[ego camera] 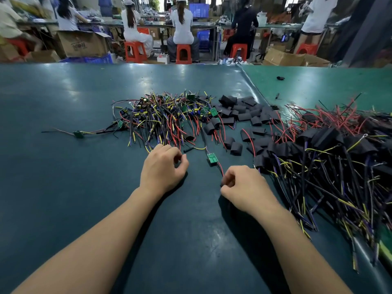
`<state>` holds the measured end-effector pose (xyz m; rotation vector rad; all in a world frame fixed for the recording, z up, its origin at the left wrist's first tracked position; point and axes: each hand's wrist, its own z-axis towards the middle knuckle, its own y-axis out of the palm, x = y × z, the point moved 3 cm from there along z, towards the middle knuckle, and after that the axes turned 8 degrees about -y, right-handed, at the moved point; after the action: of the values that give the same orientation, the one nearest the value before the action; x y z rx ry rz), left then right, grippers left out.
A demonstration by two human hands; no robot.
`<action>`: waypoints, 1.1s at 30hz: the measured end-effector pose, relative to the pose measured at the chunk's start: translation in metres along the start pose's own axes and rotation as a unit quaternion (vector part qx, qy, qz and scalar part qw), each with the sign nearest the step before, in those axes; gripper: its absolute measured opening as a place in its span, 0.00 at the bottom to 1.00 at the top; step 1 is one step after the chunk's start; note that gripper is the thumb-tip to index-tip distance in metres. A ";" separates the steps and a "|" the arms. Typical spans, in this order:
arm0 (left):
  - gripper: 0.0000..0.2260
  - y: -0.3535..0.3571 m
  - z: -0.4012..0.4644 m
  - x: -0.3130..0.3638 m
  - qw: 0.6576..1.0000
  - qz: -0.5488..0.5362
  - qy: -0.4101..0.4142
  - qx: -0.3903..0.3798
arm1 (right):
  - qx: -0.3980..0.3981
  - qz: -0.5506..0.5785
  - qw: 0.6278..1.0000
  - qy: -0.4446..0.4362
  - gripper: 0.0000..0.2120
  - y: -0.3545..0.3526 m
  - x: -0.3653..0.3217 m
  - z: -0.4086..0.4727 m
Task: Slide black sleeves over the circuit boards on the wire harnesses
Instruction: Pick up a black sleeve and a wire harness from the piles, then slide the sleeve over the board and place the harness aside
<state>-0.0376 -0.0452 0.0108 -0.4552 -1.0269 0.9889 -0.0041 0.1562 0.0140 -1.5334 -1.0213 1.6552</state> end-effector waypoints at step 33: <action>0.15 0.006 0.002 -0.002 0.994 0.000 0.074 -0.078 | 0.154 0.474 0.866 -0.025 0.08 -0.018 -0.024 0.074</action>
<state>-0.0428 -0.0443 0.0067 -0.6478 -0.9727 0.8654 -0.0763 0.1353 0.0422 -1.8921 0.0878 2.3453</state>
